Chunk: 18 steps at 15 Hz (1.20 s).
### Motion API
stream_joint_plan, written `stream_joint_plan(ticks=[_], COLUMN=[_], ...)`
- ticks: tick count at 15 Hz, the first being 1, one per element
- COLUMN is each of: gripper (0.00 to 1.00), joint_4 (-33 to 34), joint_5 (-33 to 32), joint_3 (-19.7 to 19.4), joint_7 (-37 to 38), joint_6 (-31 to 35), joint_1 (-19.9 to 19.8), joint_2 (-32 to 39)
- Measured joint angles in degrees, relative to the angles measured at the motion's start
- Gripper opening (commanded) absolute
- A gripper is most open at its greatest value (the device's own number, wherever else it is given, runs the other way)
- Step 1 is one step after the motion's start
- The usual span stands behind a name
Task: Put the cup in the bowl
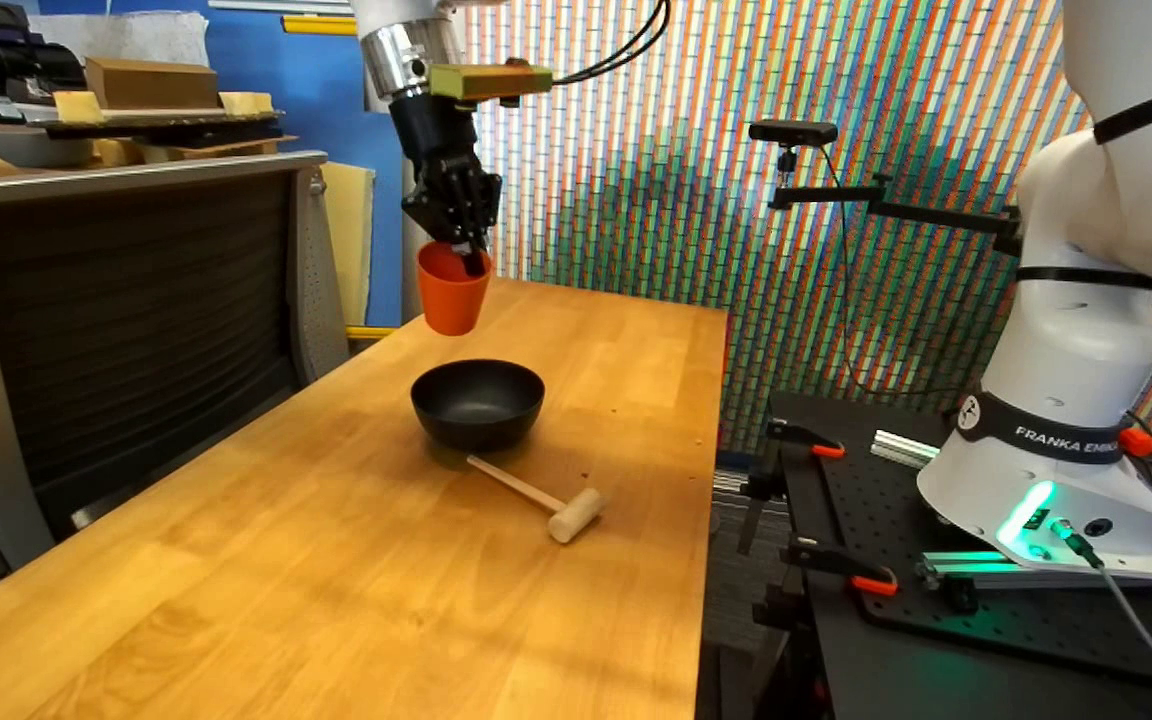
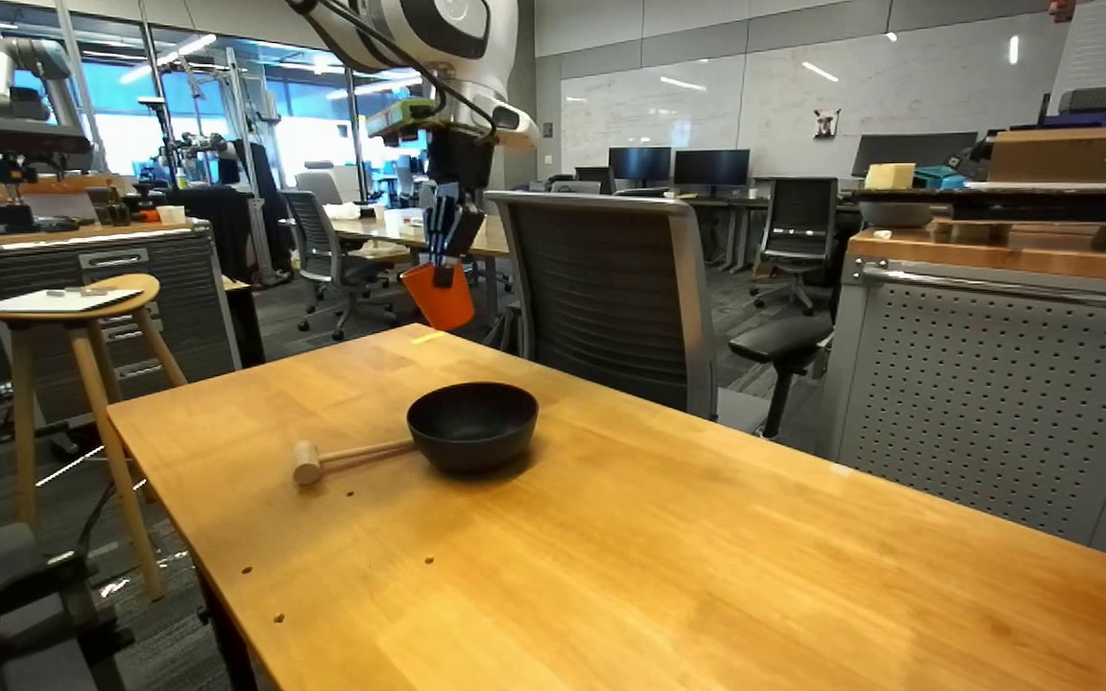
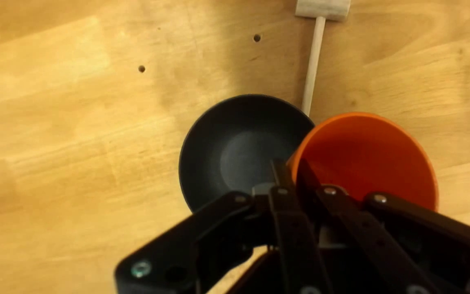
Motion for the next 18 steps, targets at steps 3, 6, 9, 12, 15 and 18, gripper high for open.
stream_joint_plan(ticks=[3,6,9,12,15,18], gripper=[0.02,0.02,0.02,0.33,0.56,0.79], joint_4=[-2.46,-2.79,-2.73,-2.50,-2.05,-1.75], joint_5=[3.86,6.19,7.95,9.47,11.71,14.03], joint_3=[-0.04,-0.17,-0.47,-0.58,-0.55,-0.09], joint_7=[-0.01,-0.04,-0.18,-0.38,-1.26,-3.34], joint_6=[0.46,1.72,3.88,6.40,7.51,7.53], joint_1=[-2.31,-4.06,-5.71,-7.12,-7.88,-8.05], joint_2=[2.02,5.79,9.26,11.74,13.30,13.70])
